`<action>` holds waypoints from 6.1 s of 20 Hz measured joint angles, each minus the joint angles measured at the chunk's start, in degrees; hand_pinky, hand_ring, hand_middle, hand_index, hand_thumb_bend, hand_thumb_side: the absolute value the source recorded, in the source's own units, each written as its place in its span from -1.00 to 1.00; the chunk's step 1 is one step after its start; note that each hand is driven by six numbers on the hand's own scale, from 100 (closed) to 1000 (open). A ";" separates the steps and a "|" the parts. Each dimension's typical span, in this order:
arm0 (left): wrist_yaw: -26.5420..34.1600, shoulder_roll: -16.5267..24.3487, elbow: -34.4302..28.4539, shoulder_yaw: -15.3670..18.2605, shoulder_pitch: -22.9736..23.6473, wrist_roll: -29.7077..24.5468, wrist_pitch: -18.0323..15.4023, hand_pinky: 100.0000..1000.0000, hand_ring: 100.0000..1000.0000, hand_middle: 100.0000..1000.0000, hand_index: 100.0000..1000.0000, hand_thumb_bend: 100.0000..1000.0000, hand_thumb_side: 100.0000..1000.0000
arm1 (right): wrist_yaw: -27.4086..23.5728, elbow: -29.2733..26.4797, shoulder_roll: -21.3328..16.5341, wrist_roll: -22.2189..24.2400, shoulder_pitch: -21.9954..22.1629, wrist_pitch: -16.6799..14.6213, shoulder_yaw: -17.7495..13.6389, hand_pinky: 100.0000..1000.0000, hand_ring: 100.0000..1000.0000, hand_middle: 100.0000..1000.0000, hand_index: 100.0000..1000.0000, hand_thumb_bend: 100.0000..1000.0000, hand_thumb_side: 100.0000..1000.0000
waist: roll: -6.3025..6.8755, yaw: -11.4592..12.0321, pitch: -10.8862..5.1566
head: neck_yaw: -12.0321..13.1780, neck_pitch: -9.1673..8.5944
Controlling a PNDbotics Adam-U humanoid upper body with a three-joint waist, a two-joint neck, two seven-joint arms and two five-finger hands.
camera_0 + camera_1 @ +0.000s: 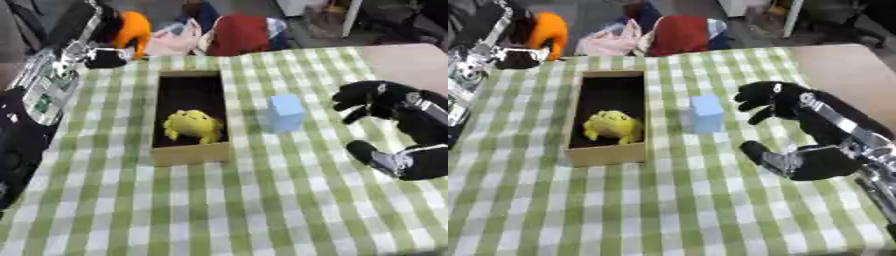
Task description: Pick up objects on the table and place them in the box.
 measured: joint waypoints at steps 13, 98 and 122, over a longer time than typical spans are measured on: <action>-2.53 -3.92 2.09 -4.79 1.93 -10.67 -5.74 0.04 0.03 0.00 0.29 -0.28 -0.63 | -0.26 0.00 0.04 0.16 -0.01 -0.07 0.00 0.36 0.58 0.55 0.78 -0.51 -0.60 | 0.25 0.04 -0.07 | -0.02 0.00; 32.56 -3.69 -33.60 13.93 31.58 -0.66 12.59 -0.07 -0.01 -0.10 0.19 0.20 0.27 | 41.22 49.38 3.05 1.93 -23.20 -16.19 2.58 0.51 0.54 0.17 0.52 -0.14 -0.66 | -1.04 13.61 0.06 | -8.09 1.62; 32.73 -3.92 -33.60 13.93 31.66 -0.82 12.63 -0.02 0.00 -0.09 0.20 0.06 0.31 | 42.87 50.13 3.10 -15.61 -23.15 -16.00 1.91 0.12 0.01 -0.52 0.11 -0.42 -1.00 | -0.96 13.82 0.13 | -8.07 1.62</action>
